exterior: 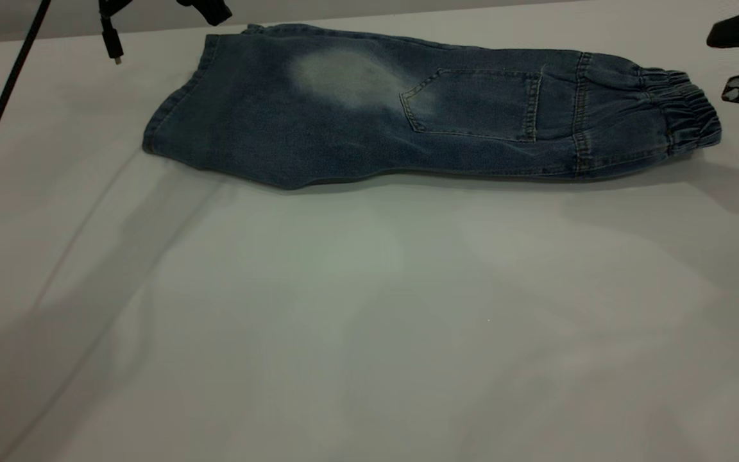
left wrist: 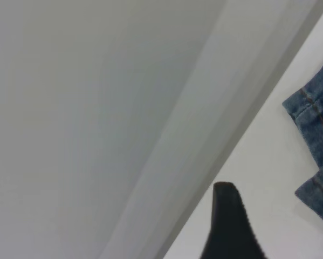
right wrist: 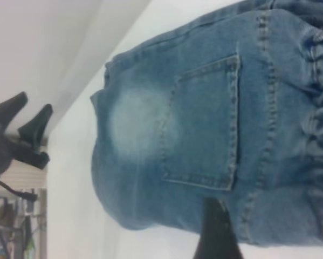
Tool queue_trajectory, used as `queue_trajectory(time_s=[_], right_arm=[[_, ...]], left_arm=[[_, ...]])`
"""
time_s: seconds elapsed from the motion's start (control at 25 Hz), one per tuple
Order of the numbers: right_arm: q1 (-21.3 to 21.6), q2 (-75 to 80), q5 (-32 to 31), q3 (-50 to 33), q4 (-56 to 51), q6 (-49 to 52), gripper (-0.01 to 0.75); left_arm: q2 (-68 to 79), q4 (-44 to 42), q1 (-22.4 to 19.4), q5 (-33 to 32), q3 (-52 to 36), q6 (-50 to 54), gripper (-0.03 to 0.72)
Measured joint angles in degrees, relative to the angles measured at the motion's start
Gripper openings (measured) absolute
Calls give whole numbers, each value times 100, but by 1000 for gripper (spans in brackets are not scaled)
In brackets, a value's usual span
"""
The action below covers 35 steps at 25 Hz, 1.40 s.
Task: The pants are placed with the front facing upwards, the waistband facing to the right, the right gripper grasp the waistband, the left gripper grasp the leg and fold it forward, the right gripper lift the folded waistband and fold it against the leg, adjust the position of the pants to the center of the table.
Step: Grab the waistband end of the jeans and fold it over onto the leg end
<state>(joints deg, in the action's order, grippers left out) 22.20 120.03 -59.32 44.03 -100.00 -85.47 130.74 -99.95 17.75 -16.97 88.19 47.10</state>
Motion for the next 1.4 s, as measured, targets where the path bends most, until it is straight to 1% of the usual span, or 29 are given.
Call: queue_trajectory(time_s=[0.2,0.28,0.36,0.52,0.6,0.68,0.84,0.96,1.08,1.24,1.4], right_arm=[[-316,0,614,-167,1,411,406],[-434,0,689,-215,1,468,406],[-466,0,798,-215,7,571,406],[-460,0,1360,-157,0,743,406],[-460,5,1498,-50,0,721,406],[-460,76,1505,112,5,721,406],[-460,312,1360,476,5,993,409],[-460,510,1325,566,67,1266,425],[-460,662,1261,566,188,1420,458],[-491,705,1079,566,258,1452,520],[-609,705,1230,745,92,1452,566]], left_arm=[[0,-5,7,334,-5,313,419],[-4,84,7,522,-11,313,419],[-6,224,11,654,-11,313,419],[-6,438,11,944,-11,313,419],[-6,433,11,1149,-11,313,419],[-6,426,11,1275,-11,313,419],[-6,419,11,1263,-11,313,419],[-6,415,11,1258,-11,322,419],[-6,415,11,1264,-11,309,414],[-6,415,11,1275,-11,309,398],[-6,415,11,1282,-11,309,393]])
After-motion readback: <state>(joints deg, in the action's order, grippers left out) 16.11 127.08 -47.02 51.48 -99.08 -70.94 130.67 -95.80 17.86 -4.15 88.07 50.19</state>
